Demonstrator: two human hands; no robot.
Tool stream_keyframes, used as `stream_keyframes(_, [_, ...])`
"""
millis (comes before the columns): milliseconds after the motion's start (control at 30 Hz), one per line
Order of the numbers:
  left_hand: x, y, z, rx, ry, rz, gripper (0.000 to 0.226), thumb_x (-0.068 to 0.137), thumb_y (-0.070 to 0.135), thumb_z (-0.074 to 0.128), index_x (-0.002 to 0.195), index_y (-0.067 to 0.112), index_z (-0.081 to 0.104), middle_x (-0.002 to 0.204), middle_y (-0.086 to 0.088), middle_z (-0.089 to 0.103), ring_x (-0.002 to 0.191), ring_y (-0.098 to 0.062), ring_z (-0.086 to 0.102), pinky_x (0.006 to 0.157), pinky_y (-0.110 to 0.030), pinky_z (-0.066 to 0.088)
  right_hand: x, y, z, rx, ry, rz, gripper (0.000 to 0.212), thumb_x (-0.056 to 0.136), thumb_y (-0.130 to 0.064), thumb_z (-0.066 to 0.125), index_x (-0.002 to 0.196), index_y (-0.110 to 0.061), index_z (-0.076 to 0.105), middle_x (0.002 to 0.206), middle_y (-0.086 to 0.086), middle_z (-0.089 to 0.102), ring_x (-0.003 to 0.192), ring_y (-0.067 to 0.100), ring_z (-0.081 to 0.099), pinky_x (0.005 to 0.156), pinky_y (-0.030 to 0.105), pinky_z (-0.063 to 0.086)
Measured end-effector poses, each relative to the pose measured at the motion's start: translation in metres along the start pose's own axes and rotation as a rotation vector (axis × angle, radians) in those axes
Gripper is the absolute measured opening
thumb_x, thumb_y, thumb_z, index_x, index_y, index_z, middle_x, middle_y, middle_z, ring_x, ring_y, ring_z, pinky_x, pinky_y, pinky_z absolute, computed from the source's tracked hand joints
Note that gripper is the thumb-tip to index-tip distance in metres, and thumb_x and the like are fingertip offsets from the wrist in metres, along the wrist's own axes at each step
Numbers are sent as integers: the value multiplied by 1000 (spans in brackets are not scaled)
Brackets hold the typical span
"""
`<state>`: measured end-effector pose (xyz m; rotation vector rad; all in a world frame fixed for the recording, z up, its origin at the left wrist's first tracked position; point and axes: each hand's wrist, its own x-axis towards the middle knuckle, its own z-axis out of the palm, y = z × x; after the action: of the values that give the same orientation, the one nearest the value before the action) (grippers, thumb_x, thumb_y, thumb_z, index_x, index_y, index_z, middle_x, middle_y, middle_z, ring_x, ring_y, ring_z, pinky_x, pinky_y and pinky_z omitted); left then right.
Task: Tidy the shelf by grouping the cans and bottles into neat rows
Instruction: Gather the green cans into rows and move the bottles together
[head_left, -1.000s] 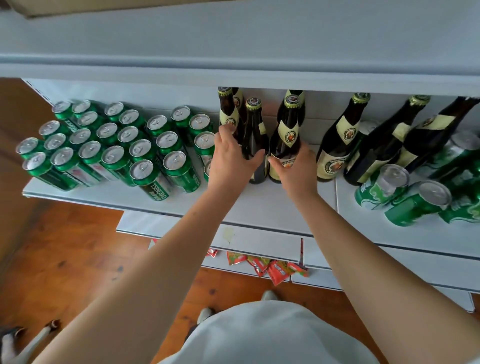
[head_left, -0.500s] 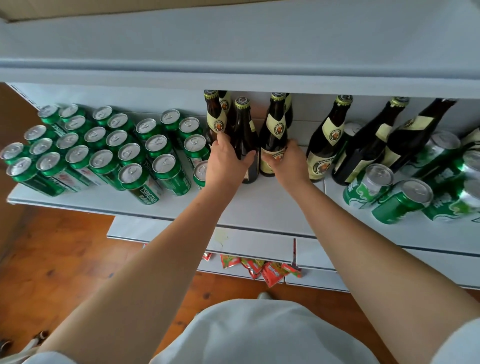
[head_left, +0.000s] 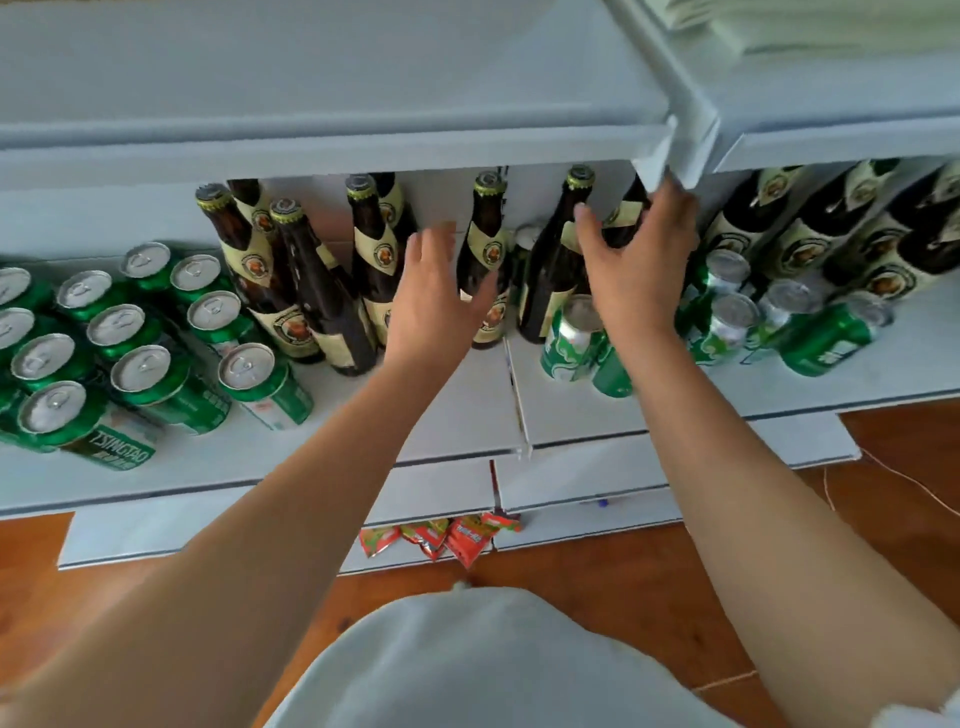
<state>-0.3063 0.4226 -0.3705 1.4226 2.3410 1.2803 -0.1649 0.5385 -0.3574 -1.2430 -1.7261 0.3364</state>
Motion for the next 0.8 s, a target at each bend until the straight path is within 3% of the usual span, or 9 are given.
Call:
stream_keyframes(100, [35, 17, 17, -4, -29, -117, 66, 88, 42, 69, 139, 9, 42, 136, -9, 51, 123, -23, 52, 97, -30, 43, 16, 0, 12, -101, -265, -105, 67, 85, -58, 61, 129, -9, 51, 122, 8, 60, 111, 20, 57, 83, 25, 44])
stream_keyframes(167, [50, 17, 23, 43, -99, -159, 53, 88, 43, 67, 127, 10, 52, 125, -9, 61, 114, -27, 59, 94, -38, 50, 23, 1, 24, -72, -367, -82, 57, 85, -53, 64, 120, -9, 54, 112, 5, 66, 101, 20, 63, 80, 31, 52])
stream_keyframes(267, [49, 14, 17, 50, -103, -164, 39, 89, 39, 68, 113, 10, 59, 108, -6, 68, 98, -27, 64, 82, -38, 53, 28, 0, 30, -31, -384, -45, 34, 87, -37, 69, 101, -6, 62, 98, 5, 69, 87, 19, 65, 77, 33, 53])
stream_keyframes(367, [31, 9, 7, 57, -76, -135, 29, 89, 34, 68, 102, 10, 57, 98, -3, 67, 87, -22, 61, 70, -30, 44, 23, -4, 35, 34, -400, -102, 34, 85, -35, 72, 91, -2, 65, 86, 8, 70, 75, 21, 63, 69, 34, 51])
stream_keyframes(467, [13, 1, -7, 81, -67, -133, 28, 89, 36, 68, 91, 12, 54, 85, 0, 62, 78, -21, 57, 65, -31, 41, 22, -15, 48, 41, -489, -140, 41, 84, -40, 72, 87, -1, 64, 80, 10, 68, 73, 25, 63, 63, 36, 48])
stream_keyframes(633, [2, -14, -33, 87, -76, -167, 33, 88, 38, 71, 99, 9, 61, 88, -5, 67, 80, -23, 62, 70, -37, 53, 30, -47, 76, 93, -635, -163, 33, 88, -39, 69, 100, -8, 66, 92, -1, 66, 80, 11, 59, 62, 20, 44])
stream_keyframes(800, [-4, -26, -49, 141, -43, -177, 34, 89, 38, 70, 102, 9, 60, 79, 0, 61, 68, -14, 56, 57, -23, 38, 42, -67, 98, 39, -756, -179, 49, 86, -45, 69, 119, -9, 63, 118, 6, 66, 106, 19, 62, 82, 21, 43])
